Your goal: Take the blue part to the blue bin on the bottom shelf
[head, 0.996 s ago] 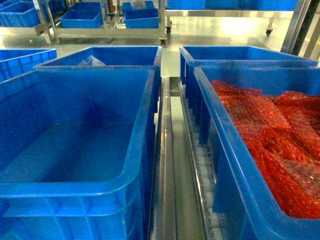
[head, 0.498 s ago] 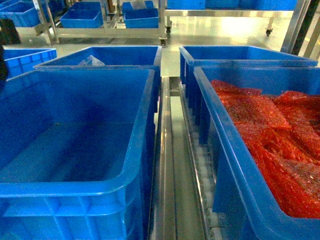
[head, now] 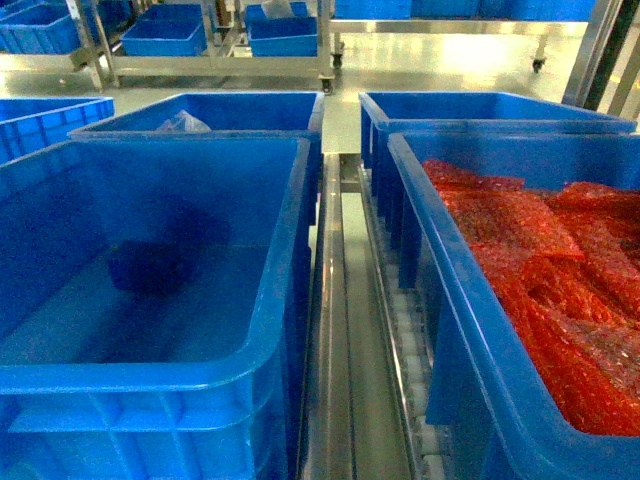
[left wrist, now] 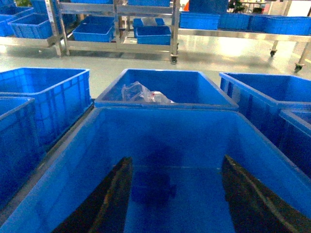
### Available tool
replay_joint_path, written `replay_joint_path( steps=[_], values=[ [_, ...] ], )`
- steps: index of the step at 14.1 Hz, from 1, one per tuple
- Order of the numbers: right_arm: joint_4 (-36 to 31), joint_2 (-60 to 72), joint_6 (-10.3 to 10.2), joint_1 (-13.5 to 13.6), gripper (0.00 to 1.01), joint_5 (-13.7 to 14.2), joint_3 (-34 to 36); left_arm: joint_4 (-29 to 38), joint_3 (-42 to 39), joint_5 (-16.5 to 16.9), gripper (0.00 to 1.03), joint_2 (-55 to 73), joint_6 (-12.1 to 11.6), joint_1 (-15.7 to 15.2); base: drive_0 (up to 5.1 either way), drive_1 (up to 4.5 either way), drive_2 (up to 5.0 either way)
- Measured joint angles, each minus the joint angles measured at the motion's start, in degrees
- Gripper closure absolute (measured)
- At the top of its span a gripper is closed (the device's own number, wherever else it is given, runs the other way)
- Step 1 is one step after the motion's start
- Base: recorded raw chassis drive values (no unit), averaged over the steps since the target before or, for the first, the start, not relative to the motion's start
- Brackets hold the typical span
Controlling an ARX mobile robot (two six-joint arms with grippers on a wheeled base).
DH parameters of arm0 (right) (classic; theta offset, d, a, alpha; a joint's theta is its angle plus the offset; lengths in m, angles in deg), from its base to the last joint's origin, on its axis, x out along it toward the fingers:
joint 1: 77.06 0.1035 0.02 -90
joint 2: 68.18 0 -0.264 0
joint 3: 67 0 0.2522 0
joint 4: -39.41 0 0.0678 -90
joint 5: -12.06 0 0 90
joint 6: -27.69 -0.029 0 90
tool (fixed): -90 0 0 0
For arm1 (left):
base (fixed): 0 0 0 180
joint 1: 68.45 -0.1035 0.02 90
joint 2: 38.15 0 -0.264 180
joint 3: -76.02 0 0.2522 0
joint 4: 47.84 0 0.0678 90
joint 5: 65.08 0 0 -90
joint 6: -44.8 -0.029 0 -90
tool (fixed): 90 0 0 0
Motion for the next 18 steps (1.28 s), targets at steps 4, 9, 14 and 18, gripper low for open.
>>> replay_joint_path(
  steps=[4, 9, 14, 18],
  values=[
    [0.00, 0.02, 0.00, 0.00, 0.03, 0.00, 0.00, -2.36, -6.64, 3.61, 1.01, -8.57, -0.68, -3.41, 0.0, 0.00, 0.0],
    [0.00, 0.00, 0.00, 0.00, 0.03, 0.00, 0.00, -4.50, -8.92, 4.76, 1.01, -12.94, -0.72, -4.68, 0.0, 0.00, 0.0],
    [0.02, 0.00, 0.00, 0.00, 0.03, 0.00, 0.00, -15.37, -15.06, 10.23, 1.01, -30.69, -0.74, -9.90, 0.0, 0.00, 0.0],
    [0.02, 0.00, 0.00, 0.00, 0.03, 0.00, 0.00, -24.02, -15.06, 10.23, 1.01, -39.89, -0.74, -9.90, 0.0, 0.00, 0.0]
  ],
)
